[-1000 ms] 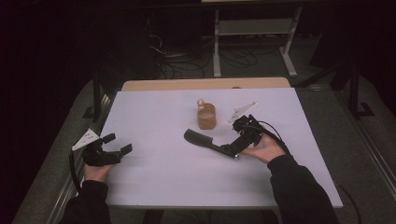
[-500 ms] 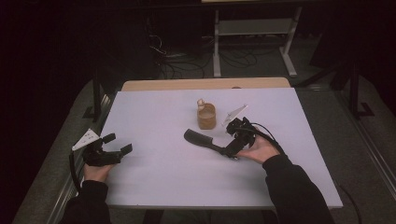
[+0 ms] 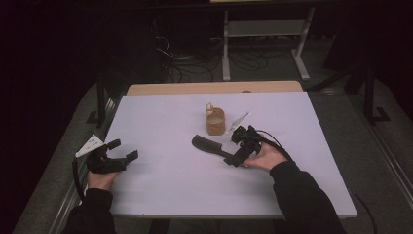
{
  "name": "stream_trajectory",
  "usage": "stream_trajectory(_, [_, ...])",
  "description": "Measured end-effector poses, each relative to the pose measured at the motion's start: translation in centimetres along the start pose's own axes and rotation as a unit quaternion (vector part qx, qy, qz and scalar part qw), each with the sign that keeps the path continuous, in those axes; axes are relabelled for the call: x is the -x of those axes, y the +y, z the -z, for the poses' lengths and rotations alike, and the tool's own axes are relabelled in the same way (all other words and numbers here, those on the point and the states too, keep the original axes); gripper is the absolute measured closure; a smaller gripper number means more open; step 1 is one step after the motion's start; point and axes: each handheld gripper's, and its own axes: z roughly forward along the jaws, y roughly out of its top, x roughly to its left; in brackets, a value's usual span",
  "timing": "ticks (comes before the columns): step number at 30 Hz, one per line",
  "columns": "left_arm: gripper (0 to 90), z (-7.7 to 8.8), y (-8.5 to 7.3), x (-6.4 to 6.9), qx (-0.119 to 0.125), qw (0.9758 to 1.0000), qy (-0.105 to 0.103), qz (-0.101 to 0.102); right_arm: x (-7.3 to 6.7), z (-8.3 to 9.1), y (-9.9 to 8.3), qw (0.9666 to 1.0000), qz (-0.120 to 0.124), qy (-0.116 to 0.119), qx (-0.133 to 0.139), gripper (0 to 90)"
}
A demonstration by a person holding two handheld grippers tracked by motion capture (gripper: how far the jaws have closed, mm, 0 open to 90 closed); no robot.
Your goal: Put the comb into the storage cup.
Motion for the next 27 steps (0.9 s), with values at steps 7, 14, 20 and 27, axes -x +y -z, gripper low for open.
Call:
stream_trajectory(7, [0.0, 0.0, 0.0, 0.0, -0.001, 1.0, 0.0, 0.0, 0.0, -0.8, 0.1, 0.9999, 0.001, 0.004, -0.009, 0.5])
stream_trajectory(14, [0.0, 0.0, 0.0, 0.0, -0.002, 1.0, 0.0, 0.0, 0.2, -1.5, 0.1, 0.9997, 0.005, 0.014, -0.018, 5.5])
stream_trajectory(20, [0.0, -0.1, 0.0, 0.0, -0.003, 1.0, -0.001, 0.0, 0.3, -2.0, 0.2, 0.9993, 0.008, 0.025, -0.026, 13.3])
stream_trajectory(27, [0.0, -0.1, 0.0, 0.0, -0.003, 1.0, 0.0, 0.0, 0.4, -2.4, 0.1, 0.9987, 0.012, 0.032, -0.039, 23.8])
